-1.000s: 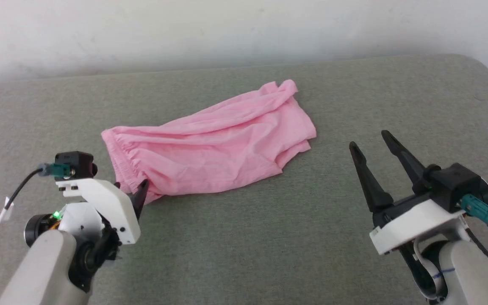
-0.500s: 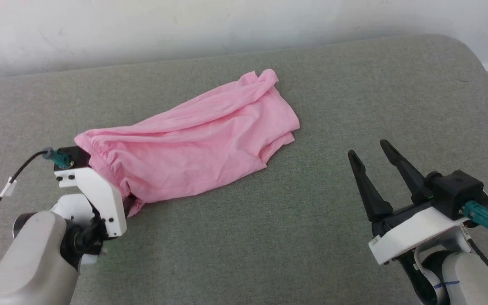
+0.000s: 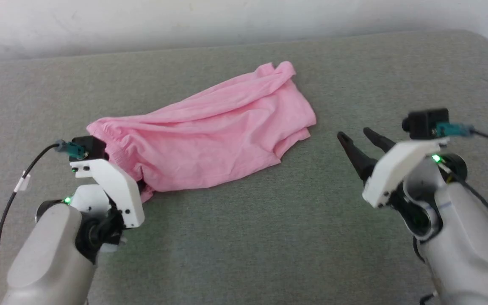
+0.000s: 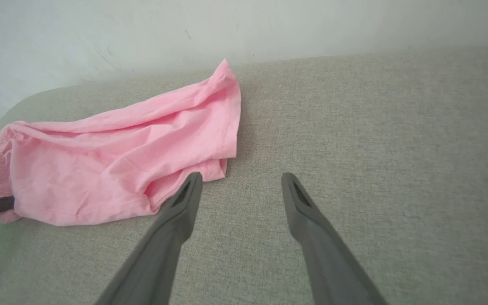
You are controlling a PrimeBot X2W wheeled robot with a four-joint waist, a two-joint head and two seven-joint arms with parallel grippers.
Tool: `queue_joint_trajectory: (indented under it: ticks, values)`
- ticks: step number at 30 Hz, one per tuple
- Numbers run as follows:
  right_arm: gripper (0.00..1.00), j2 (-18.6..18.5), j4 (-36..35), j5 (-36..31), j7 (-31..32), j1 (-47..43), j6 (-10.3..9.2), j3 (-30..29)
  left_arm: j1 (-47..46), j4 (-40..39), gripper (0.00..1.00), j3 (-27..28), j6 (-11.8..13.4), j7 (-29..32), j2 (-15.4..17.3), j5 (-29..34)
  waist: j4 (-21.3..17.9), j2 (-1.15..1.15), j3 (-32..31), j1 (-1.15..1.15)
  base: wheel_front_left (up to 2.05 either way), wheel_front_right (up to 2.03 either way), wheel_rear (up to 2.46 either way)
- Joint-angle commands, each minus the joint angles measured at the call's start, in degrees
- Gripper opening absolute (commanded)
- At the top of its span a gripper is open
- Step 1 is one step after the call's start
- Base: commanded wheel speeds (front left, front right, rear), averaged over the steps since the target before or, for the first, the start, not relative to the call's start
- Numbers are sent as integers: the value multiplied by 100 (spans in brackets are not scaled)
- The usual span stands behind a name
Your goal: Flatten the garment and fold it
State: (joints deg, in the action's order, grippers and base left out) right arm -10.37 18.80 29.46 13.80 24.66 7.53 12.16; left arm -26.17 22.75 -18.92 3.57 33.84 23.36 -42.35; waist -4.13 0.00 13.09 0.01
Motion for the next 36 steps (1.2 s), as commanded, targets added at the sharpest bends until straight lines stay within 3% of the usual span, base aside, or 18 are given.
queue_joint_trajectory:
  ticks: [1, 14, 20, 21, 22, 23, 26, 31, 36]
  values:
    - [100, 54, 410, 134, 128, 371, -4, 67, 96, -53, 0, -87, -53, -74, -137, 26, 244, 0, 135, -1, 0, 0, 0]
    - [100, 293, 3267, 435, 666, 2464, -4, 434, -262, -814, 0, -395, -186, -336, -357, 270, 955, 0, 585, -1, 0, 0, 0]
    - [100, 445, 4100, 733, 1653, 2672, -4, 761, -307, -842, 0, -465, -232, -364, -383, 283, 1037, 0, 650, -1, 0, 0, 0]
    - [60, 455, 4152, 811, 1803, 2667, -4, 805, -303, -836, 0, -467, -237, -362, -379, 276, 1034, 0, 646, -1, 0, 0, 0]
    - [36, 463, 4198, 878, 1965, 2655, -4, 864, -294, -824, 0, -467, -237, -348, -366, 266, 1025, 0, 637, -1, 0, 0, 0]
    - [0, 468, 4216, 932, 2093, 2642, -4, 928, -282, -813, 0, -465, -237, -340, -349, 260, 1011, 0, 620, -1, 0, 0, 0]
    - [0, 430, 4128, 1048, 2160, 2616, -4, 1098, -234, -789, 0, -447, -231, -324, -308, 227, 965, 0, 545, -1, 0, 0, 0]
    - [0, 332, 3712, 1177, 1753, 2583, -4, 1405, -40, -857, 0, -338, -170, -329, -136, 170, 819, 0, 307, -1, 0, 0, 0]
    - [0, -2, 3076, 1293, 1308, 2334, -4, 1773, 277, -1206, 0, -239, -93, -342, 80, 140, 770, 0, -52, -1, 0, 0, 0]
